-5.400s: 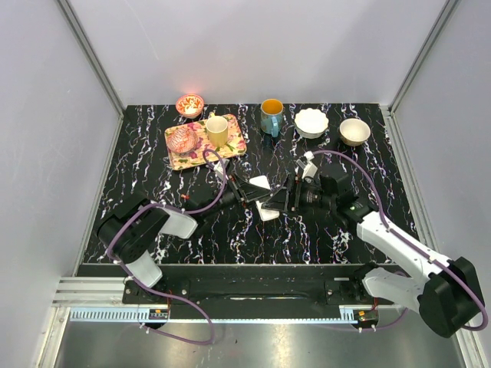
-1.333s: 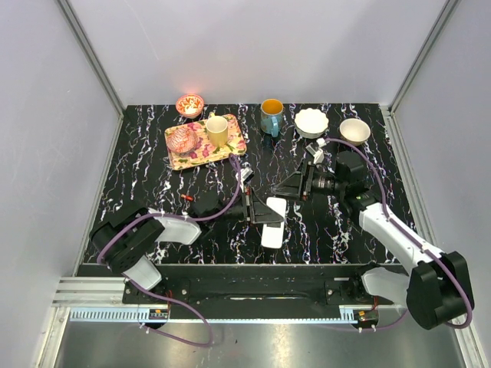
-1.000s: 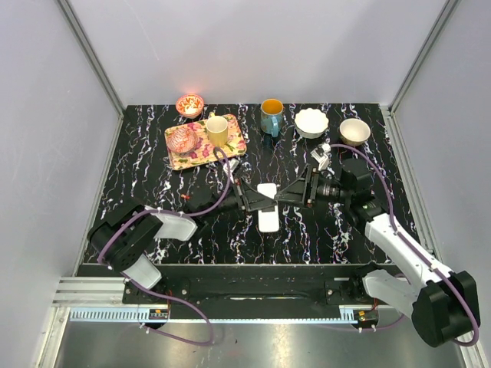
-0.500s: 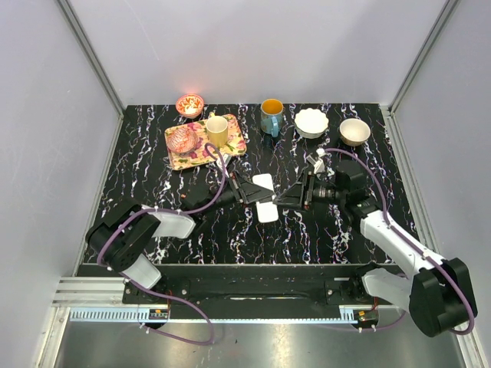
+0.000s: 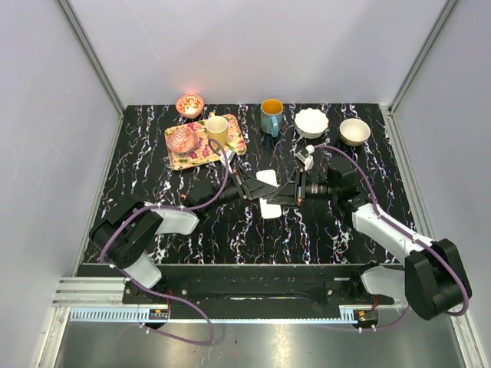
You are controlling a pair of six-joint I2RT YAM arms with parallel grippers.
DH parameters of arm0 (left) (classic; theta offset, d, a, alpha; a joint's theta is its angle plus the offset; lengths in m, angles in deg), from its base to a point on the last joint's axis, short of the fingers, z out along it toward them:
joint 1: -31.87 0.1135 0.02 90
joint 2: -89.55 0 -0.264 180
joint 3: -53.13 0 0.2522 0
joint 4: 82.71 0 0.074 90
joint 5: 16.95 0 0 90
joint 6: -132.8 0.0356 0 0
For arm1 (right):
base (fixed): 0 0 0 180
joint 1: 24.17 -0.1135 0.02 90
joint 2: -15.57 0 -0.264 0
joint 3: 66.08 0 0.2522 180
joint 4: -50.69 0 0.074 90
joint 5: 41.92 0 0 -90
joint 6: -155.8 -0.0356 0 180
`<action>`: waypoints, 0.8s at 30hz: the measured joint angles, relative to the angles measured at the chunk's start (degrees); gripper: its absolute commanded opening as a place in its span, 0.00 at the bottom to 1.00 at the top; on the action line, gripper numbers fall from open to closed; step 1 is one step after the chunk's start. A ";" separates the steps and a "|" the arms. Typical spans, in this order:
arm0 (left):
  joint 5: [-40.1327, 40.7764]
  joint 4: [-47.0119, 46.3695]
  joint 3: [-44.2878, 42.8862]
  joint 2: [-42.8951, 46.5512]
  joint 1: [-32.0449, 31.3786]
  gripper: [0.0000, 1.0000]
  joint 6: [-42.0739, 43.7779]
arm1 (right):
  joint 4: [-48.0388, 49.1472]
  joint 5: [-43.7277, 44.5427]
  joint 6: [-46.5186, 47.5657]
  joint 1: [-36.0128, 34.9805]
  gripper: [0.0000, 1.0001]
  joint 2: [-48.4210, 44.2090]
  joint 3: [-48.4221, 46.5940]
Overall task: Load the batteries into the remote control
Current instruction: Turn over the remote control at the center of the board.
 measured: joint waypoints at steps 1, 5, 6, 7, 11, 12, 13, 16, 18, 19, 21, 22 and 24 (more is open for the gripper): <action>0.02 0.07 0.00 -0.28 -0.02 0.00 0.04 | 0.83 -0.35 -0.52 -0.11 0.00 0.46 -0.07; -0.02 -0.26 -0.07 -0.79 0.37 0.26 -2.08 | 3.43 -1.62 -1.09 -0.07 0.00 1.73 -0.11; -0.11 -0.31 -0.13 -0.79 0.39 0.36 -2.05 | 3.32 -1.51 -1.11 -0.07 0.00 1.66 -0.11; -0.28 -0.33 -0.20 -0.81 0.48 0.41 -2.05 | 2.80 -1.38 -0.87 -0.07 0.00 1.46 -0.20; -0.81 -0.94 -0.39 -1.09 3.58 0.89 -3.39 | -11.32 4.42 5.62 -0.74 0.00 -2.32 -3.13; -0.81 -0.94 -0.39 -1.07 4.98 0.99 -3.98 | -15.17 6.45 7.43 -0.79 0.00 -3.34 -4.24; -0.68 -1.09 -0.35 -1.03 7.50 0.99 -4.85 | -20.44 9.57 9.86 -0.85 0.00 -4.59 -6.16; -0.04 -0.85 0.63 0.20 14.62 0.99 -6.32 | -32.33 18.71 15.61 -0.94 0.00 -6.71 -12.44; 0.57 -0.83 2.60 2.69 17.75 0.99 -6.62 | -38.93 26.27 18.27 -1.01 0.00 -6.60 -16.68; 0.72 -0.74 3.74 4.59 18.58 0.99 -6.32 | -42.71 31.17 19.61 -1.20 0.00 -5.97 -18.91; 1.01 1.29 5.84 9.75 19.06 0.99 -4.42 | -49.79 43.30 21.97 -2.54 0.00 -2.49 -23.76; 1.38 4.87 6.40 13.70 18.97 0.99 -1.79 | -53.07 51.69 23.34 -3.85 0.00 0.13 -26.51; 4.00 17.84 6.23 23.87 17.75 0.99 5.03 | -57.81 65.59 25.92 -6.78 0.00 6.88 -30.80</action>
